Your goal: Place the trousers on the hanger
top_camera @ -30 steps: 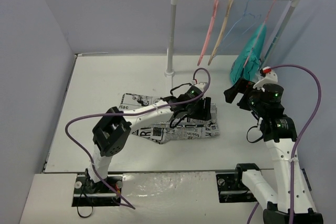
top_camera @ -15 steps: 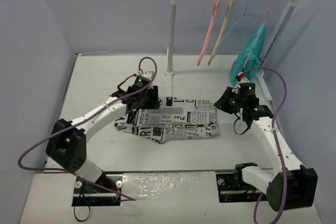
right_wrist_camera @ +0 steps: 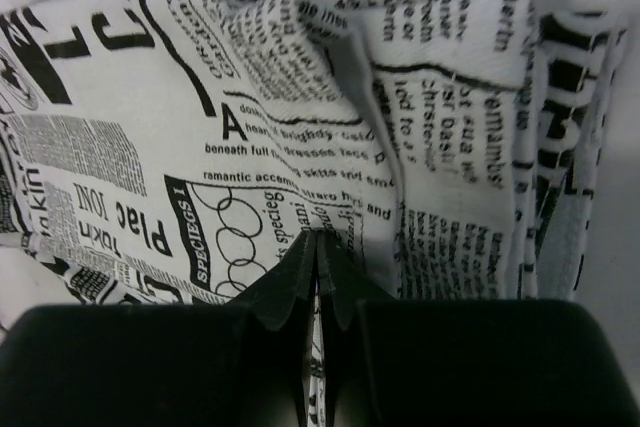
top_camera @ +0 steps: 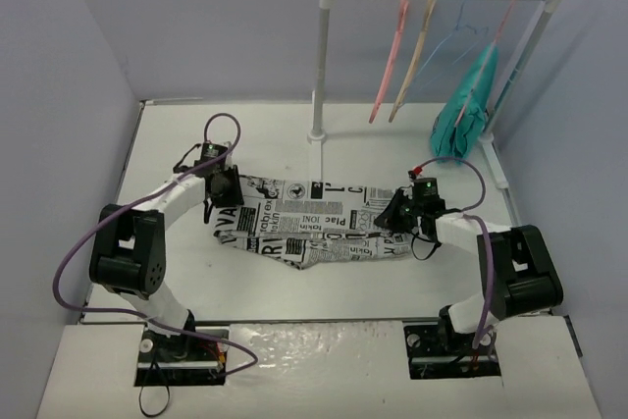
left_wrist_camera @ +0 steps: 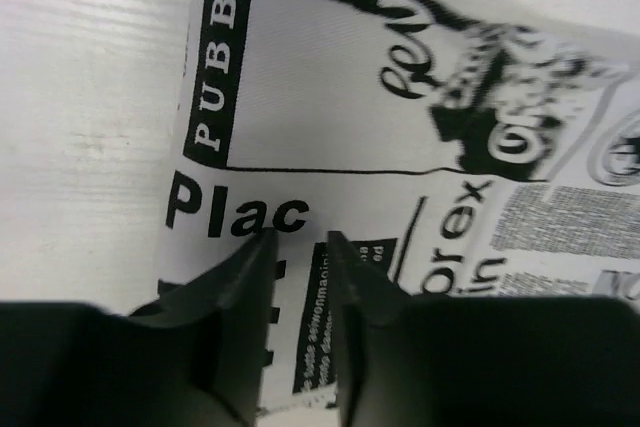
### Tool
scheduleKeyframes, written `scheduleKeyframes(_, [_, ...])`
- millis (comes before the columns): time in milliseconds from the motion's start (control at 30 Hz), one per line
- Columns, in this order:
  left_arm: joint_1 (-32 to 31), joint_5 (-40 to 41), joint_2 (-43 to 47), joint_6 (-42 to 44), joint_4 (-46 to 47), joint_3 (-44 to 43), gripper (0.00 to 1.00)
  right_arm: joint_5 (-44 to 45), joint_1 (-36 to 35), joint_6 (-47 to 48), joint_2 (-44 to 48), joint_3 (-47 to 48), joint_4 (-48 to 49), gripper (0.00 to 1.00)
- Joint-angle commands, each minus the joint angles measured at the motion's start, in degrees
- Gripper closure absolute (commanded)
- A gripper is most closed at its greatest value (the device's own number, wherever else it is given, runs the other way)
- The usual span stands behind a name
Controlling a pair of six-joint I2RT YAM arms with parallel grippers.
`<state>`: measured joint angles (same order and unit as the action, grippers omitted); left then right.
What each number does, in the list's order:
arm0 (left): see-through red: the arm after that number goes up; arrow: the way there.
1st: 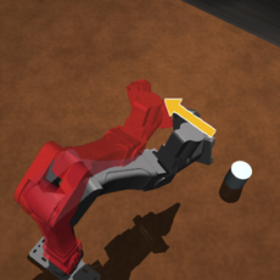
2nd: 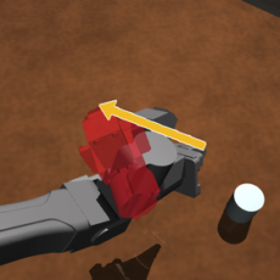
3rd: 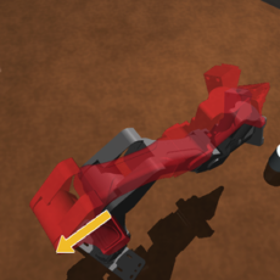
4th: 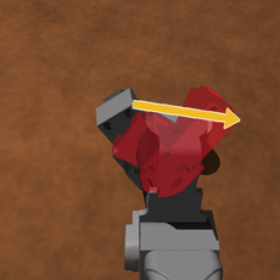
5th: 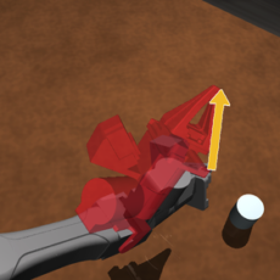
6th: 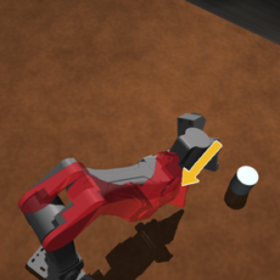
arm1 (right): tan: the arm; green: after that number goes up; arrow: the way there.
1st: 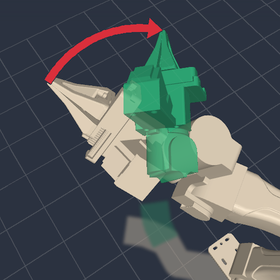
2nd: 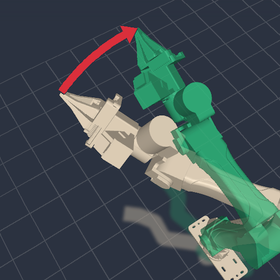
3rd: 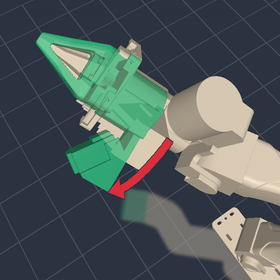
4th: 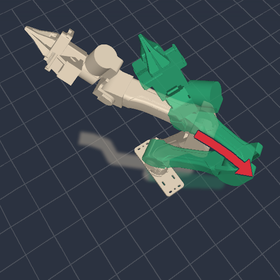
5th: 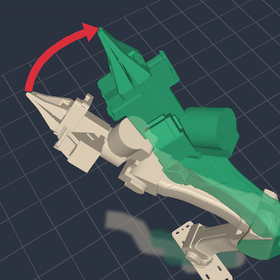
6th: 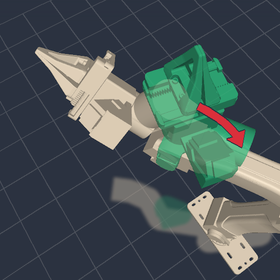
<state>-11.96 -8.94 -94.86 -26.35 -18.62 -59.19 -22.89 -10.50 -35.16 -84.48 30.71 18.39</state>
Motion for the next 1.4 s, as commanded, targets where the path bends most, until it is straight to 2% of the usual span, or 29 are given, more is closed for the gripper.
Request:
scheduleKeyframes(0, [0.7, 1.2, -2.1, -4.9, 0.3, 3.5, 0.84, 4.7, 4.5, -0.5, -1.4, -2.0, 0.1, 1.00])
scheduleKeyframes(167, [1.2, 0.1, -3.7, -10.0, 2.5, 9.8, 0.88, 7.8, 12.6, 3.1, 1.2, -2.9, -7.8, 1.00])
scheduleKeyframes(300, [1.2, -2.2, -0.8, -11.6, 2.4, 10.3, 0.88, 7.5, 12.7, 5.5, 3.7, 0.8, -11.0, 1.00])
scheduleKeyframes(433, [1.2, -4.3, 8.3, -9.3, -0.2, 6.5, 0.77, 2.7, 12.5, 7.6, 7.3, 7.2, -13.3, 1.00])
scheduleKeyframes(567, [1.7, -6.0, 10.5, -6.0, -0.4, 0.0, 0.70, -2.5, 12.3, 7.3, 9.2, 12.2, -12.3, 1.00])
scheduleKeyframes(767, [3.0, -11.0, 2.7, -4.7, 4.4, -5.9, 0.75, -8.1, 11.6, 2.8, 6.4, 13.9, -2.8, 1.00])
scheduleKeyframes(1067, [6.0, -14.9, -12.1, -5.0, 9.1, -10.7, 0.79, -10.3, 11.5, 0.3, -7.8, 7.0, 13.4, 1.00])
scheduleKeyframes(1200, [7.5, -14.9, -14.4, -5.2, 9.5, -10.0, 0.81, -8.2, 12.5, 2.1, -11.4, 4.3, 14.0, 1.00])
scheduleKeyframes(1367, [10.8, -17.3, -14.4, -5.9, 10.0, -8.7, 0.82, -7.5, 12.5, 4.3, -11.3, 4.6, 11.5, 1.00])
